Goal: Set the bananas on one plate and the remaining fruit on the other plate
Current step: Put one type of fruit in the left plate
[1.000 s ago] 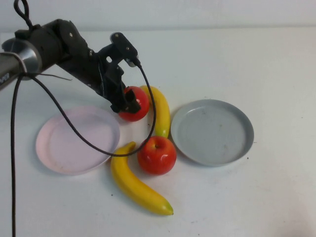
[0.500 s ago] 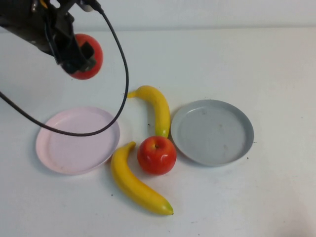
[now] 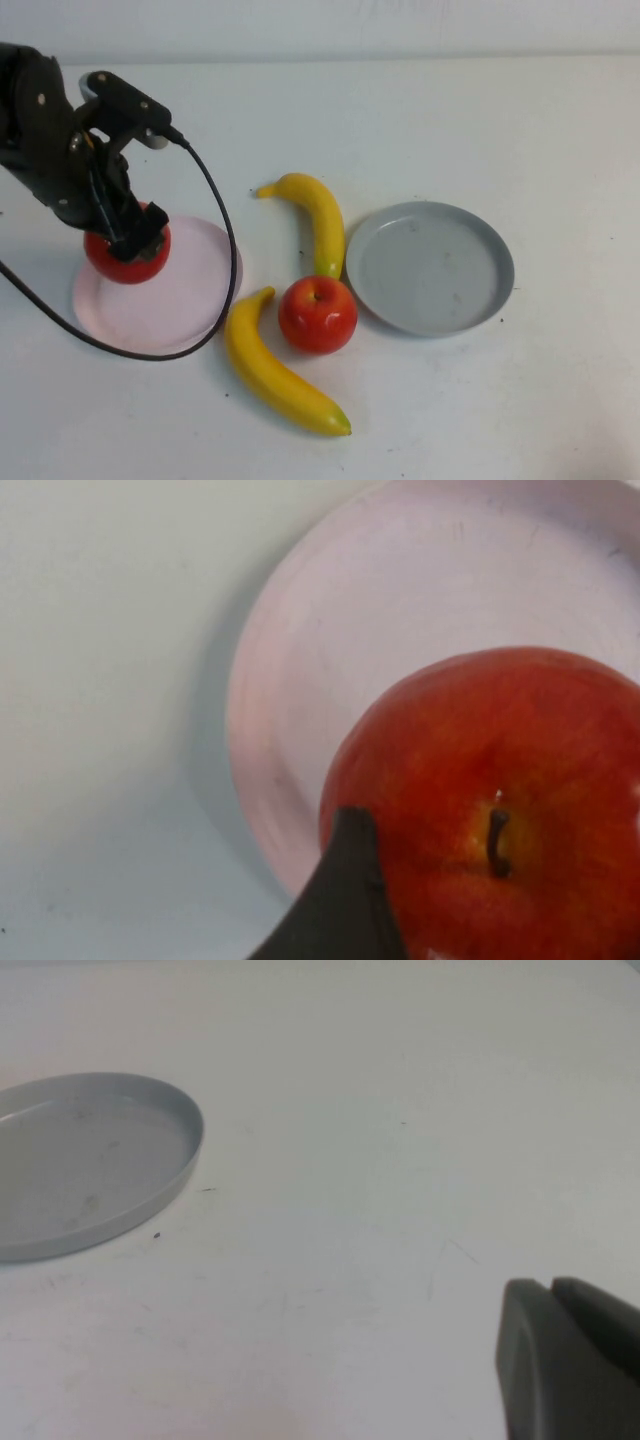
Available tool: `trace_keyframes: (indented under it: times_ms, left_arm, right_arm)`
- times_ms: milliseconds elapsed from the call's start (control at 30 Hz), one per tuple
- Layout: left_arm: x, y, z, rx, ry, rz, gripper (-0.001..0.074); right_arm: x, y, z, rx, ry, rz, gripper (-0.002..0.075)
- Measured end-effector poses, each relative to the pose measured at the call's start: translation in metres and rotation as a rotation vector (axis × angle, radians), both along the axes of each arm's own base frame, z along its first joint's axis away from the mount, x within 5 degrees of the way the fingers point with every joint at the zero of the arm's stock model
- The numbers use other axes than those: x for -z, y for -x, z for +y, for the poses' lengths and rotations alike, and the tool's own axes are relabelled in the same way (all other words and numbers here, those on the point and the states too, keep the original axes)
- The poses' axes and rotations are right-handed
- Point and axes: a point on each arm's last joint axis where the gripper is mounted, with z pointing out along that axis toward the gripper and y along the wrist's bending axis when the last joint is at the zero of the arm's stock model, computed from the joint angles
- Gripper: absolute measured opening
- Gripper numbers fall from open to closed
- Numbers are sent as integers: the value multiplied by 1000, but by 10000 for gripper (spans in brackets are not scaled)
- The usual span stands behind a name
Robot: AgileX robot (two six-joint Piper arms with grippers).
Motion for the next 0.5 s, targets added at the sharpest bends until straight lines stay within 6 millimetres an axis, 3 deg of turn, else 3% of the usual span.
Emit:
trace_keyframes:
  times_ms: [400,500]
  left_arm:
    - [46,-20,14,-172,107,62,578]
    - [49,-23,18,-209,118,66,578]
  right_arm:
    - [0,0,0,0,0,0,-15]
    - [0,0,0,0,0,0,-15]
